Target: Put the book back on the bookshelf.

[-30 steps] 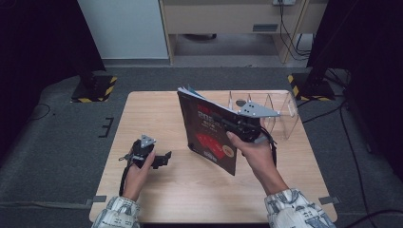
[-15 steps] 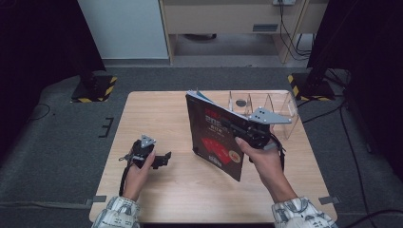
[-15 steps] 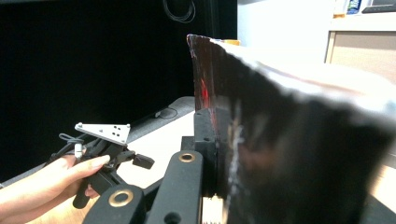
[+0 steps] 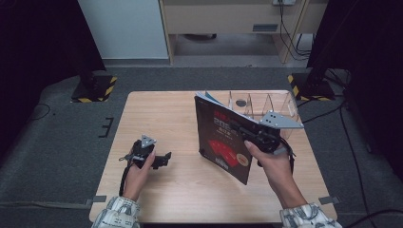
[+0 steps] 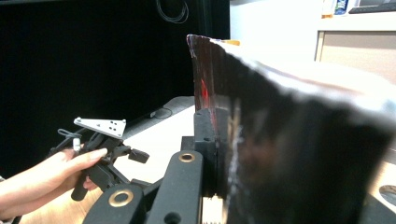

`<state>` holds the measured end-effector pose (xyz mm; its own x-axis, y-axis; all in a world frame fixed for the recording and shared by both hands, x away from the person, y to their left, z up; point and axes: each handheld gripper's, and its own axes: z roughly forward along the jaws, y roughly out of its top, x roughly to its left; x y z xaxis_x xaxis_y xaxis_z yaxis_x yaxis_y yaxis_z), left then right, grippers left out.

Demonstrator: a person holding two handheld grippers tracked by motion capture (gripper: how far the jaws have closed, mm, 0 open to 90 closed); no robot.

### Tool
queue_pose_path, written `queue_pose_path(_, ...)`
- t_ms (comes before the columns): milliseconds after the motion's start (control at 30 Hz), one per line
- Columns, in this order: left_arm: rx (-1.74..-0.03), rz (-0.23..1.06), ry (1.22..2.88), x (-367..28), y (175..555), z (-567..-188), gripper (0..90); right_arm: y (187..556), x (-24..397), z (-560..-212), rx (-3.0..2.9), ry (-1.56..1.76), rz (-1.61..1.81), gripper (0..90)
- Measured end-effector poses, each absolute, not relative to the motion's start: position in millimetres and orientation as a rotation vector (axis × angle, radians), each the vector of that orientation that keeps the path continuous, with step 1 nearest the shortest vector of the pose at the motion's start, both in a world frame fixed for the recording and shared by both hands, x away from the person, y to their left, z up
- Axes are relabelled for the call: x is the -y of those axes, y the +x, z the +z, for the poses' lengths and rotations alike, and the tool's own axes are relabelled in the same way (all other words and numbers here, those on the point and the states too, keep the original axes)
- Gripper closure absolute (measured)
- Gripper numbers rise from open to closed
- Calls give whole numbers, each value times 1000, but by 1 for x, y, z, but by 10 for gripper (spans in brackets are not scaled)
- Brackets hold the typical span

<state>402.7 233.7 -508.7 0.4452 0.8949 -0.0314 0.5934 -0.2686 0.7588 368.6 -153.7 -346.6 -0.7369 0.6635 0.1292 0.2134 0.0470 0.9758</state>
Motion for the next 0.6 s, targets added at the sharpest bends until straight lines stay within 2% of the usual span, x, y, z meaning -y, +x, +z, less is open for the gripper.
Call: queue_pose_path(600, -1239, 533, 1990, -232, 403, -509, 65, 358, 179, -344, -1931, 913, 1730, 868)
